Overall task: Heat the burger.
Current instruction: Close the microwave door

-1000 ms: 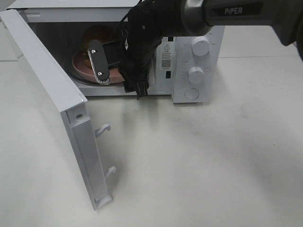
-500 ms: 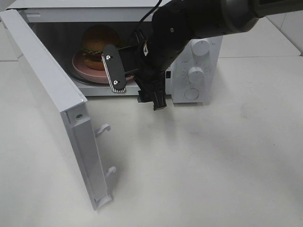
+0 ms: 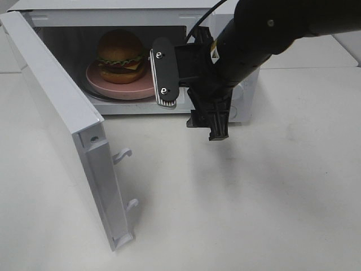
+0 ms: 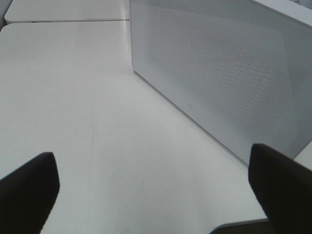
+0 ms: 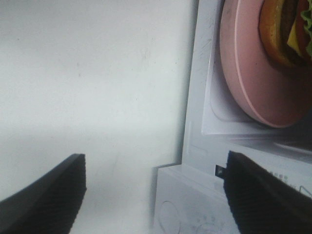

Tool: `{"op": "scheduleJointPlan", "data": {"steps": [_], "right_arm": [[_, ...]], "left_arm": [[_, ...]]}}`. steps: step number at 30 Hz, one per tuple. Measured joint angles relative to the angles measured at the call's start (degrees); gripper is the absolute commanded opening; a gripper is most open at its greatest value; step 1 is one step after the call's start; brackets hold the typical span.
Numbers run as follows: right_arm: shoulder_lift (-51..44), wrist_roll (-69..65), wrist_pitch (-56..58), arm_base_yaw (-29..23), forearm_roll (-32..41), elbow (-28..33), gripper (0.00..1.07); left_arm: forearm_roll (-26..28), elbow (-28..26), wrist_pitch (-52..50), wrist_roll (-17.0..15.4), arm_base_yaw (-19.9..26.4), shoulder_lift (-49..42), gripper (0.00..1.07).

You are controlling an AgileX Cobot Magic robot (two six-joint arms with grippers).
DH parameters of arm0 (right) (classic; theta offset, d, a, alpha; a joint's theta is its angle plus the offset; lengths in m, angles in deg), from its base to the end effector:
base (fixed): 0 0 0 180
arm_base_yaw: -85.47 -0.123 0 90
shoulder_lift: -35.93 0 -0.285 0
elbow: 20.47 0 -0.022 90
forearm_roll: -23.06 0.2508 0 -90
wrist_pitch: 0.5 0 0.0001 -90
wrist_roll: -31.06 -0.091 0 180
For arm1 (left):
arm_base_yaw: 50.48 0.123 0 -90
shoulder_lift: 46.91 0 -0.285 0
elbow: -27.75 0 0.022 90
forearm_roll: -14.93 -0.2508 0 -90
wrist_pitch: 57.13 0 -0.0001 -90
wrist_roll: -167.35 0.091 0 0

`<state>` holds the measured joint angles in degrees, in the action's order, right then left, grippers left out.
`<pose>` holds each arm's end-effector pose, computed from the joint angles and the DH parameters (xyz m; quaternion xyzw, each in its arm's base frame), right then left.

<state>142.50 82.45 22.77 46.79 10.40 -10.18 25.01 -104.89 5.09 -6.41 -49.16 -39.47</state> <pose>0.2966 0.2273 0.2334 -0.7179 0.6034 -0.1125 0.3284 -0.0097 -0.0143 0.2820 0.0421 0.8484 -0.0532 0.5250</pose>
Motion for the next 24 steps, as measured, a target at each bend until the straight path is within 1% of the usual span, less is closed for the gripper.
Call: {"op": "scheduleJointPlan", "data": {"steps": [1,3,4,5,6,8,9,10,12,14,15,16,20,22,23,24], "right_arm": [[0.0,0.0,0.0,0.0,0.0,0.0,0.76],[-3.0,-3.3,0.0,0.0,0.0,2.8,0.76],[-3.0,-3.3,0.0,0.0,0.0,2.8,0.76],[-5.1,-5.7,0.0,0.0,0.0,4.9,0.76],[-5.1,-5.7,0.0,0.0,0.0,4.9,0.76],[-8.8,-9.8,0.3,0.0,0.1,7.8,0.76],[-8.8,-9.8,0.3,0.0,0.1,7.8,0.76],[-11.2,-13.0,0.4,0.0,0.5,9.7,0.76],[-12.5,-15.0,0.5,0.0,0.9,10.7,0.76],[-16.1,-20.3,1.3,0.0,1.4,13.5,0.76],[-16.1,-20.3,1.3,0.0,1.4,13.5,0.76],[-18.7,-23.8,3.0,0.0,1.5,15.0,0.76],[-22.1,-29.2,5.0,0.0,2.2,16.7,0.76],[-26.2,-35.8,7.2,0.0,3.0,18.2,0.76],[-26.2,-35.8,7.2,0.0,3.0,18.2,0.76],[-28.3,-39.6,9.8,-0.1,3.2,18.5,0.76]], "left_arm": [[0.0,0.0,0.0,0.0,0.0,0.0,0.98],[0.0,0.0,0.0,0.0,0.0,0.0,0.98],[0.0,0.0,0.0,0.0,0.0,0.0,0.98],[0.0,0.0,0.0,0.0,0.0,0.0,0.98],[0.0,0.0,0.0,0.0,0.0,0.0,0.98],[0.0,0.0,0.0,0.0,0.0,0.0,0.98],[0.0,0.0,0.0,0.0,0.0,0.0,0.98],[0.0,0.0,0.0,0.0,0.0,0.0,0.98],[0.0,0.0,0.0,0.0,0.0,0.0,0.98],[0.0,0.0,0.0,0.0,0.0,0.0,0.98],[0.0,0.0,0.0,0.0,0.0,0.0,0.98],[0.0,0.0,0.0,0.0,0.0,0.0,0.98],[0.0,0.0,0.0,0.0,0.0,0.0,0.98],[0.0,0.0,0.0,0.0,0.0,0.0,0.98],[0.0,0.0,0.0,0.0,0.0,0.0,0.98],[0.0,0.0,0.0,0.0,0.0,0.0,0.98]]}}
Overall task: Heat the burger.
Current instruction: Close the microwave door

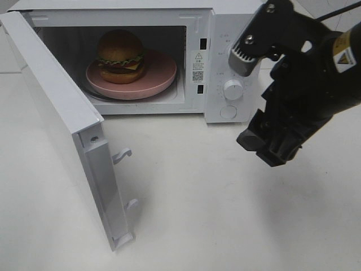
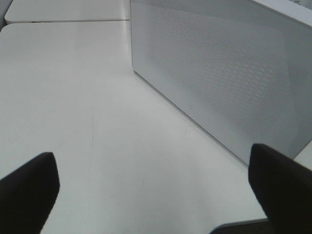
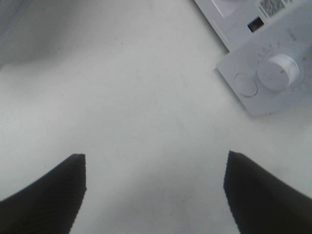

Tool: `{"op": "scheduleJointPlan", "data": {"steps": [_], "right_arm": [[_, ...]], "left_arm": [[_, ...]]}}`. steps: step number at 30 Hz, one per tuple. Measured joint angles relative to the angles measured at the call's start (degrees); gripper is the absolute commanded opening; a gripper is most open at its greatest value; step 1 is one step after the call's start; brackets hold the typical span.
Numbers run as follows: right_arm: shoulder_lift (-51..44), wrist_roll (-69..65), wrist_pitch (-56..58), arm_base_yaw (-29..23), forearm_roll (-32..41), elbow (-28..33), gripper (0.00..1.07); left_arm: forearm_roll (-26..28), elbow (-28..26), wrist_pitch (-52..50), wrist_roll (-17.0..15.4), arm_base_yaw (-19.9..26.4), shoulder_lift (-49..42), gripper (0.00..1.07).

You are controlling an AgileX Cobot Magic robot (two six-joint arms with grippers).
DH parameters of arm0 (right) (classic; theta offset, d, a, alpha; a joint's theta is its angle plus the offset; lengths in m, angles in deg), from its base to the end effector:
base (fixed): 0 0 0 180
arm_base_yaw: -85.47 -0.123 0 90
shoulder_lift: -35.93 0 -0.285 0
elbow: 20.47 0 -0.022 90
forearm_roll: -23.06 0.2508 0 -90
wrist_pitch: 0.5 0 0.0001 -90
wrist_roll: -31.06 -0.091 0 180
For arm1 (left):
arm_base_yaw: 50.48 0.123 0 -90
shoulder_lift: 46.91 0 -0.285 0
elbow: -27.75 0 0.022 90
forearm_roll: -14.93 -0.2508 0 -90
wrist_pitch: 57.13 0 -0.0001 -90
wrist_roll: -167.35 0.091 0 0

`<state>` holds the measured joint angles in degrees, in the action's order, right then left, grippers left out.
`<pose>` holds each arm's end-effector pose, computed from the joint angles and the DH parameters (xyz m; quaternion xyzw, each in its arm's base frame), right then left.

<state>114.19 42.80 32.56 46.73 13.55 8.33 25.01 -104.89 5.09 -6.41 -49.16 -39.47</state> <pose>0.1976 0.1480 0.2802 -0.4446 0.8261 0.0150 0.3459 -0.0097 -0.0143 0.2820 0.0421 0.8484 -0.0532 0.5250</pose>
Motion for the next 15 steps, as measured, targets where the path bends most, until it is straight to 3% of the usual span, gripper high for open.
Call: {"op": "scheduleJointPlan", "data": {"steps": [9,15], "right_arm": [[-6.8,-9.7,17.9,0.0,0.0,0.1,0.76],[-9.0,-11.7,22.9,-0.1,0.0,0.1,0.76]], "left_arm": [[0.0,0.0,0.0,0.0,0.0,0.0,0.98],[0.0,0.0,0.0,0.0,0.0,0.0,0.98]]}}
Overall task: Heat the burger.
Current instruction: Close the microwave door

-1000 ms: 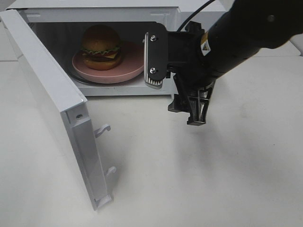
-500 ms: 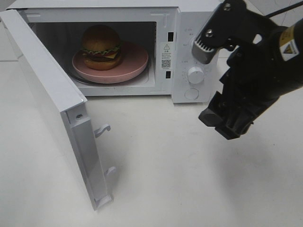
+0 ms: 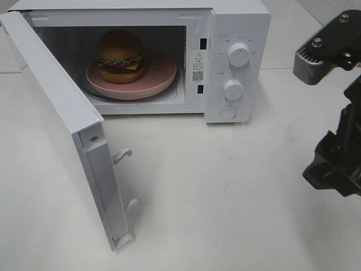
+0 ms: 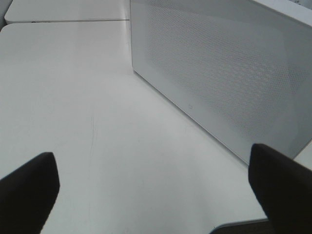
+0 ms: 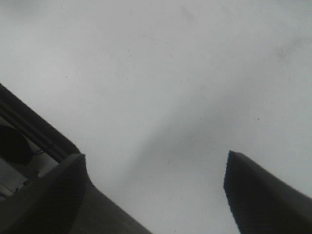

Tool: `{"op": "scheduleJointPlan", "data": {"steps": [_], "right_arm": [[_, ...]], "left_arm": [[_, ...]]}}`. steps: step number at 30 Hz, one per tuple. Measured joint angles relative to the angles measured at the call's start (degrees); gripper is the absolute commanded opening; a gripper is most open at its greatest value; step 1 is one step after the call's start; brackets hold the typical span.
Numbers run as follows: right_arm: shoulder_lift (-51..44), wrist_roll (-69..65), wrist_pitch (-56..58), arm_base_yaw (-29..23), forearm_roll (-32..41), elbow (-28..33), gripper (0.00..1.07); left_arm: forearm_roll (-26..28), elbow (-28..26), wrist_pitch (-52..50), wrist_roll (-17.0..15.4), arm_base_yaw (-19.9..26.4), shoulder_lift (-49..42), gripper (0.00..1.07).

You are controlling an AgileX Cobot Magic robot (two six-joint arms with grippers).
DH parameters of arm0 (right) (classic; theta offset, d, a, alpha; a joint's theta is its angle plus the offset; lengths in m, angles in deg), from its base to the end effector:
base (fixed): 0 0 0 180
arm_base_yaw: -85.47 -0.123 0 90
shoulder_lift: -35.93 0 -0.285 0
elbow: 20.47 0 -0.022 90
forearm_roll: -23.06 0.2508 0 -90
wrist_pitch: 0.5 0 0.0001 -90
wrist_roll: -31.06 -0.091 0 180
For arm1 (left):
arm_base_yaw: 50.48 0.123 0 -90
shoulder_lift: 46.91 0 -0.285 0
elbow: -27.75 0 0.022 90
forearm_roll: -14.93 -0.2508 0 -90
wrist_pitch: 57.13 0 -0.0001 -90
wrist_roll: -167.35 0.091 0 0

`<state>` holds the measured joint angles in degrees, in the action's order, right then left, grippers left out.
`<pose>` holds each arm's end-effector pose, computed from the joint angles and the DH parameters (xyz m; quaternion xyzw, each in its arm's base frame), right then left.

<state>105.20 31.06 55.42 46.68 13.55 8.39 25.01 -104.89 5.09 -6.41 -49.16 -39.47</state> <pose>0.1562 0.1096 0.2950 -0.3506 0.9061 0.0014 0.2367 -0.0097 -0.0143 0.2820 0.0421 0.8484 -0.0532 0.5250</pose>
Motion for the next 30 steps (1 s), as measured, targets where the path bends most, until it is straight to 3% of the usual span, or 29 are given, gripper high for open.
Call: {"op": "scheduleJointPlan", "data": {"steps": [10,20,30], "right_arm": [[-9.3,-3.8,6.5,0.5,0.0,3.2,0.76],[-23.3,-4.6,7.6,15.9,0.2,11.3,0.76],[-36.7,-5.2,6.4,24.6,0.3,15.5,0.76]], "left_arm": [[0.0,0.0,0.0,0.0,0.0,0.0,0.98],[0.0,0.0,0.0,0.0,0.0,0.0,0.98],[0.0,0.0,0.0,0.0,0.0,0.0,0.98]]}}
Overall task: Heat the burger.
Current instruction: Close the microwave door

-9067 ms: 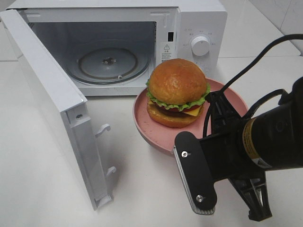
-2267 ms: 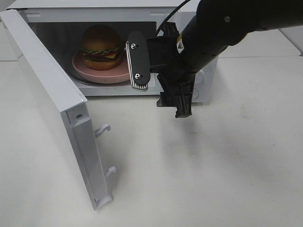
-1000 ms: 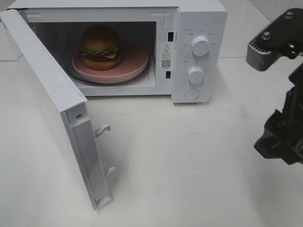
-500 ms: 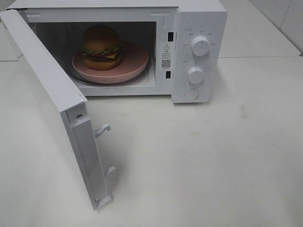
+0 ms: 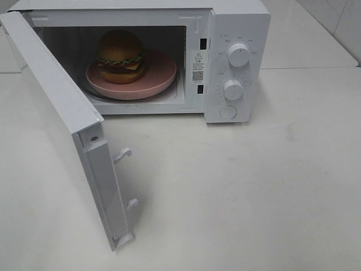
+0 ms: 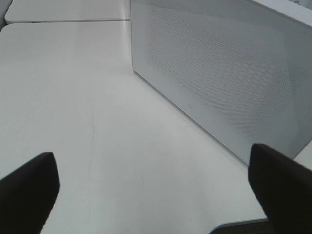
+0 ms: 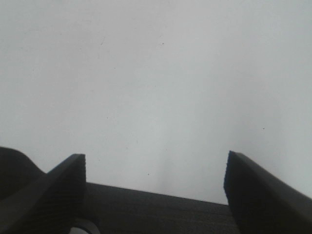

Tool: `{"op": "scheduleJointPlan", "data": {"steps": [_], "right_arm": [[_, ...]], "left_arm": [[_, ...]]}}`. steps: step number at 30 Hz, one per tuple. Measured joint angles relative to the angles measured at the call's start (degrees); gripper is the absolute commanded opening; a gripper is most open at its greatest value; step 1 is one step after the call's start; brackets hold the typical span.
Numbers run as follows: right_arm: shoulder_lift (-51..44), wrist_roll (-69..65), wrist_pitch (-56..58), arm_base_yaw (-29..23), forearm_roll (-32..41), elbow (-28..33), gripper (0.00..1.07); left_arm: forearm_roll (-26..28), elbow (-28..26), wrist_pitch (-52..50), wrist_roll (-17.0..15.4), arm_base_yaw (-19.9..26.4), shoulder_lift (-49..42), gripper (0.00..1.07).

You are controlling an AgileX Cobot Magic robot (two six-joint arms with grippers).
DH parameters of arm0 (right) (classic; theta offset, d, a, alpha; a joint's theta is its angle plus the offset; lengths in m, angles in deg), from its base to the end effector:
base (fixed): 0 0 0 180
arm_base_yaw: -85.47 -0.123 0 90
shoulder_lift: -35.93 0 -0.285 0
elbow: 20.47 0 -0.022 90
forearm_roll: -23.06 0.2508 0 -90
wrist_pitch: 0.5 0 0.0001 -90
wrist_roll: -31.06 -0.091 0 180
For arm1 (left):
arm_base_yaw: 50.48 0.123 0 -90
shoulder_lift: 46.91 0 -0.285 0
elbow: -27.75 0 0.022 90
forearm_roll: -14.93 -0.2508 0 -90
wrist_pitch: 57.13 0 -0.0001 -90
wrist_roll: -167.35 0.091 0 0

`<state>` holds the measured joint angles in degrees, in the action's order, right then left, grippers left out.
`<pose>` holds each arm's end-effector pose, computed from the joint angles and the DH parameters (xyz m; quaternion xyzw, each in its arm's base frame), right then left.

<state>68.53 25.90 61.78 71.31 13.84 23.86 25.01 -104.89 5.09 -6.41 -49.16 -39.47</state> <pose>0.0598 0.0018 0.2867 -0.0835 0.9306 -0.0203 0.3558 -0.0097 -0.0143 0.2820 0.0421 0.8484 -0.0532 0.5250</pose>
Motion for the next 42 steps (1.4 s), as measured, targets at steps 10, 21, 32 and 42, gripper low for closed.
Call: {"op": "scheduleJointPlan", "data": {"steps": [10,21,32,42], "right_arm": [[-11.9,-2.9,-4.0,6.4,2.2,3.4,0.76],[-22.6,-2.9,-4.6,8.4,2.8,3.8,0.76],[-25.0,-2.8,-4.6,10.3,3.2,3.8,0.76],[-25.0,-2.8,-4.6,10.3,3.2,3.8,0.76]], "left_arm": [[0.0,0.0,0.0,0.0,0.0,0.0,0.98],[0.0,0.0,0.0,0.0,0.0,0.0,0.98],[0.0,0.0,0.0,0.0,0.0,0.0,0.98],[0.0,0.0,0.0,0.0,0.0,0.0,0.98]]}}
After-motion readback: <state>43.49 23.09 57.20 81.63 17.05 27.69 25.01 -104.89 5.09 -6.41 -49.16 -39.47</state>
